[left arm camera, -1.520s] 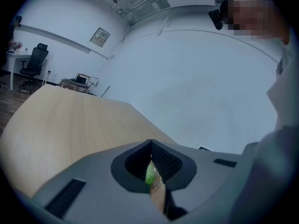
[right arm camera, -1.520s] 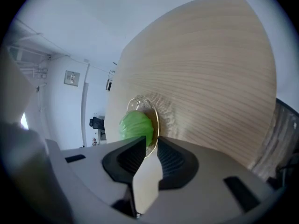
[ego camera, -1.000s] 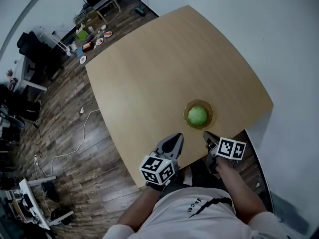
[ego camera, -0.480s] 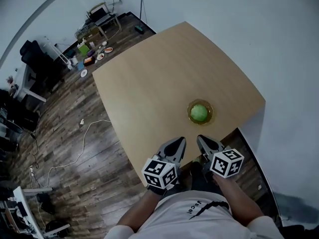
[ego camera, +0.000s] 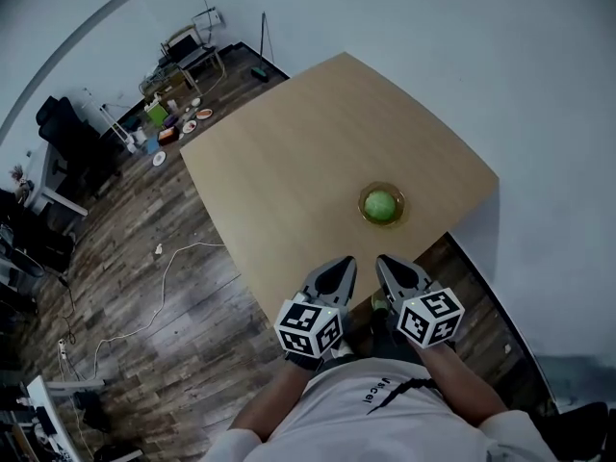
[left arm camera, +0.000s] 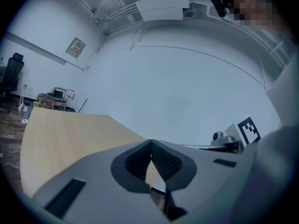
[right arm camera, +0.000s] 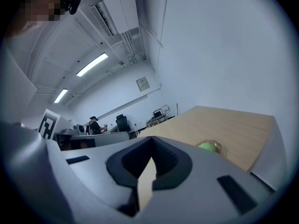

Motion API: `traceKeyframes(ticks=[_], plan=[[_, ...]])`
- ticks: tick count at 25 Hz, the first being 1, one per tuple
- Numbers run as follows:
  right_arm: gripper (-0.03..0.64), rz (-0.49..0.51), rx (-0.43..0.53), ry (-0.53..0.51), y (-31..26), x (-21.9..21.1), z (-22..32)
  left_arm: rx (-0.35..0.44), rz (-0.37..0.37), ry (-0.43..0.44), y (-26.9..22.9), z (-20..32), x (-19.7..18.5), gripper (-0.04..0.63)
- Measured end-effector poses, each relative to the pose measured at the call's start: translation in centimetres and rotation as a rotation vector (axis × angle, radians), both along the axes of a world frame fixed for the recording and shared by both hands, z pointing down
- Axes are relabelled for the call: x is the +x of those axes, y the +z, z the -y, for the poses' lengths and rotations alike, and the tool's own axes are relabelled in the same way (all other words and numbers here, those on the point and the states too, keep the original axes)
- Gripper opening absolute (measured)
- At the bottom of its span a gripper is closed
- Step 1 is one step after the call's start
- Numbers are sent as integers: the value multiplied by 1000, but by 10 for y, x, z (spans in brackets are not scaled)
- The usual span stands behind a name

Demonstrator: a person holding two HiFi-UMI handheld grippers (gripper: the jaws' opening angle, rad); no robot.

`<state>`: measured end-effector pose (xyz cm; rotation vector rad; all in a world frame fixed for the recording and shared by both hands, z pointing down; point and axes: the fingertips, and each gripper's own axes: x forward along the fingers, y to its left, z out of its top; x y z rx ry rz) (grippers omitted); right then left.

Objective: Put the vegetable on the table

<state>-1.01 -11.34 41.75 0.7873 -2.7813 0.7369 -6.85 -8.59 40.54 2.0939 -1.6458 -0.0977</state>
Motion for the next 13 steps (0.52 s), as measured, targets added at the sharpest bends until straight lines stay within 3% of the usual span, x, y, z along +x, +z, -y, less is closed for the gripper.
traceKeyframes(ticks=[5,13], plan=[[14,-25,64,23,-8,5,-16,14,13,23,-5,-12,7,12],[12,-33,84,42,-9,18,-23,21,21,43,-4,-18,21,12]])
